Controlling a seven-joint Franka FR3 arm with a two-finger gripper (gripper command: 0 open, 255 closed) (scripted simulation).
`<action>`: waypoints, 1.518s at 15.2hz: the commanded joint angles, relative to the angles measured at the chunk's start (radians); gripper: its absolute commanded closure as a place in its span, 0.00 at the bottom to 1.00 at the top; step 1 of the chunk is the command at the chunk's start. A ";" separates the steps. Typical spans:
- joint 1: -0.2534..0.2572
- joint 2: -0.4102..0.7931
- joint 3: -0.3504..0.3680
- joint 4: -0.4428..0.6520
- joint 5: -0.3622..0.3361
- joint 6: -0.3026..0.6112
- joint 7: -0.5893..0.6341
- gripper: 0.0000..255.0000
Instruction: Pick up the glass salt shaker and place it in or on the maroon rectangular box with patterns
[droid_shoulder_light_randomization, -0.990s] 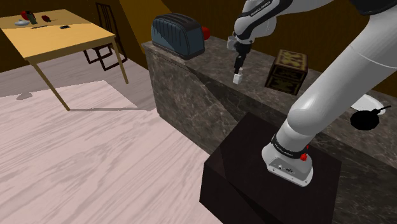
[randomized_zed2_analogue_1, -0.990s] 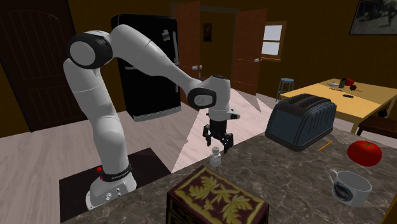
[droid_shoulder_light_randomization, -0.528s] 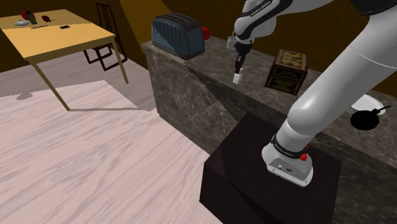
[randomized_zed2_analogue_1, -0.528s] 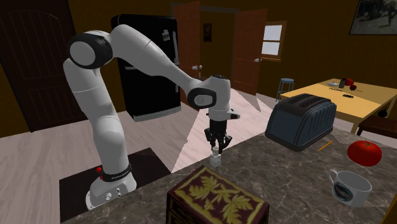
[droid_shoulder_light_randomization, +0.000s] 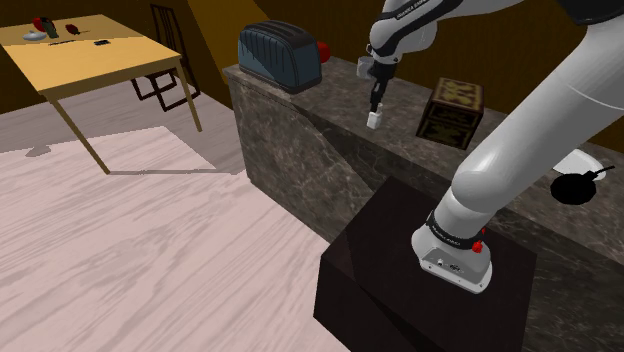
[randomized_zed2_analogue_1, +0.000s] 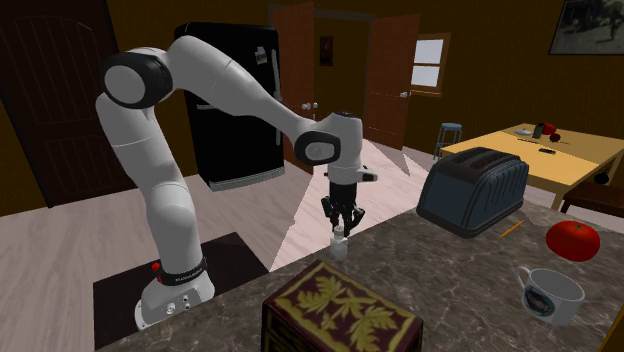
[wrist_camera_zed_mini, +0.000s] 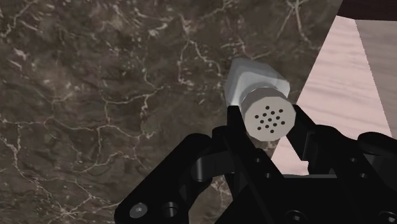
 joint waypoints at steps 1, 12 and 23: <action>-0.001 -0.014 0.002 0.015 -0.004 -0.028 0.003 1.00; -0.002 -0.080 0.020 0.108 -0.019 -0.185 0.018 1.00; 0.000 -0.115 0.036 0.226 -0.021 -0.337 0.023 1.00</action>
